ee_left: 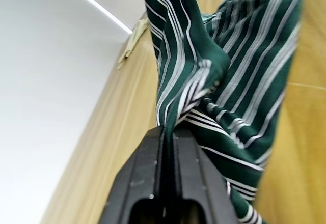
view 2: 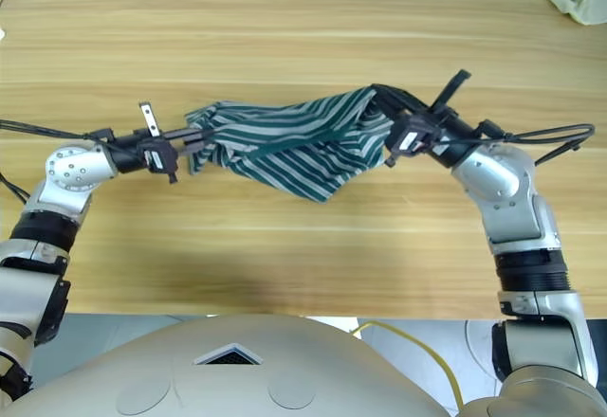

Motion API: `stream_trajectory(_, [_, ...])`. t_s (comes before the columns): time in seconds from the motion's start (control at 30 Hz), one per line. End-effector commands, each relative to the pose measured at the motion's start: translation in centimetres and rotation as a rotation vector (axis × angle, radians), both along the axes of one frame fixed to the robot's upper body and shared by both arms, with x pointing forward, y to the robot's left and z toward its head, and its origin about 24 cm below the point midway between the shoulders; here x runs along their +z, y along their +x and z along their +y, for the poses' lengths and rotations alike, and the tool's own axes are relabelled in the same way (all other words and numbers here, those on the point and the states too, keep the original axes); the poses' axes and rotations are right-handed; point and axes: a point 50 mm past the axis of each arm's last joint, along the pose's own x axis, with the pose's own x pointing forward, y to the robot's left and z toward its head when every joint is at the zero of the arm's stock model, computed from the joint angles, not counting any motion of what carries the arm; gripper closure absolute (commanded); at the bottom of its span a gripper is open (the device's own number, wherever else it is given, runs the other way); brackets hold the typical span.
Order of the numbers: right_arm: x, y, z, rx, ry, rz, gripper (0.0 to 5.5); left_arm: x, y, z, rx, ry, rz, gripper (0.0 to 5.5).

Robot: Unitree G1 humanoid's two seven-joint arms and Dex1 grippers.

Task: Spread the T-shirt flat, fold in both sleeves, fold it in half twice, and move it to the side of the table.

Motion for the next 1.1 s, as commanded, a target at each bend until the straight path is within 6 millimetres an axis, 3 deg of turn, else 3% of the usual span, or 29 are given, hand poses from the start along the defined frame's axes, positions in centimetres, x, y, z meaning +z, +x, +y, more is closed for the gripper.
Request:
stream_trajectory(0.03, [0.1, 0.0, 0.6, 0.014, -0.012, -0.010, 5.50, -0.6, -0.5, 0.0, -0.039, 0.006, 0.078, 4.52])
stream_trajectory(0.43, [0.0, 0.1, 0.7, 0.010, -0.028, -0.016, 5.50, -2.0, -1.0, 0.5, -0.041, 0.083, 0.154, 2.73])
stream_trajectory(0.83, [-0.4, 0.2, 0.5, -0.004, -0.039, -0.010, 5.50, -0.4, 0.5, 0.4, 0.039, -0.006, 0.061, 0.82])
stream_trajectory(1.03, [-0.5, 0.1, 0.6, -0.003, -0.044, -0.011, 5.50, -0.4, 1.0, 0.5, 0.077, 0.012, 0.039, 0.10])
stream_trajectory(1.1, [-0.5, 0.1, 0.7, -0.003, -0.045, -0.011, 5.50, -0.8, 0.9, 0.6, 0.078, 0.050, 0.034, 0.10])
